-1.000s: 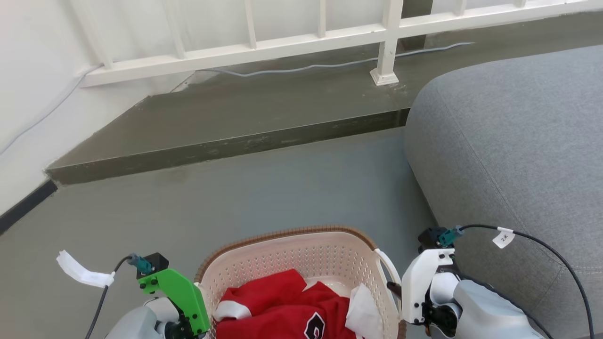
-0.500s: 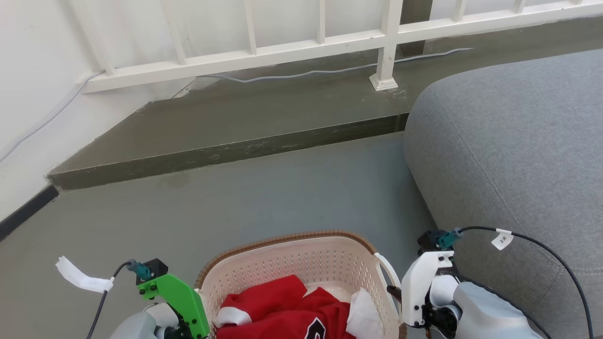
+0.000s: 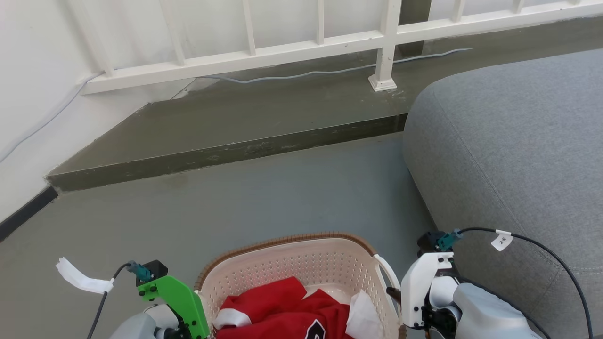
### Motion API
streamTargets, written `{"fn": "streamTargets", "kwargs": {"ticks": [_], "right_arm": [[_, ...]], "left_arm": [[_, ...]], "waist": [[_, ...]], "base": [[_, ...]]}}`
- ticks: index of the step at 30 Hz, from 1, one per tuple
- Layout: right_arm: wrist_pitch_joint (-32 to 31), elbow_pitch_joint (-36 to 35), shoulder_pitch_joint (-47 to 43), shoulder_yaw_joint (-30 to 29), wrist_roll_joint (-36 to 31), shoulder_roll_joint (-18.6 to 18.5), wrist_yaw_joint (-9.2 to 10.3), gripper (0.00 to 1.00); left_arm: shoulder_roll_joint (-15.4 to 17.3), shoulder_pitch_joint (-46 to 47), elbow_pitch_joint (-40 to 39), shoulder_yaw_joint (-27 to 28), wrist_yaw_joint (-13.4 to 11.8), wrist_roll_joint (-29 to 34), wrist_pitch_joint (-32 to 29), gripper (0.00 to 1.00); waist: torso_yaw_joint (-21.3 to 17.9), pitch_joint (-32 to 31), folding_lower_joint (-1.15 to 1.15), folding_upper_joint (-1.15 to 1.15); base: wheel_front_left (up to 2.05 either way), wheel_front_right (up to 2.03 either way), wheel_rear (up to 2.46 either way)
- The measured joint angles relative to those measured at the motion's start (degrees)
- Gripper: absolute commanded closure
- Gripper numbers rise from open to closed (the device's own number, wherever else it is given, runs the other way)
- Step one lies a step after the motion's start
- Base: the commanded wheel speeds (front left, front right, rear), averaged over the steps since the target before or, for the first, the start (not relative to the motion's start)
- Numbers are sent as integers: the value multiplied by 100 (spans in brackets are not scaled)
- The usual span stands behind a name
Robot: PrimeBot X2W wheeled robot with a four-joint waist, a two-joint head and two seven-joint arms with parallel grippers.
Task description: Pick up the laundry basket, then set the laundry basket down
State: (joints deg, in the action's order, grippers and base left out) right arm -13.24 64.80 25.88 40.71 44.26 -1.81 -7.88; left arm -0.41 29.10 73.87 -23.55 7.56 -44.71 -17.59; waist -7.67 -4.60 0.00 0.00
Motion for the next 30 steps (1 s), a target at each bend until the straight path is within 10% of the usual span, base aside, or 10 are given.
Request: {"fn": "streamTargets", "kwargs": {"ticks": [30], "right_arm": [[120,131,35,135,119,4,0,100]], "left_arm": [[5,1,-44,-120,0,-41,78,100]], "waist": [[26,150,0,0]], "base": [[0,0,0]]}}
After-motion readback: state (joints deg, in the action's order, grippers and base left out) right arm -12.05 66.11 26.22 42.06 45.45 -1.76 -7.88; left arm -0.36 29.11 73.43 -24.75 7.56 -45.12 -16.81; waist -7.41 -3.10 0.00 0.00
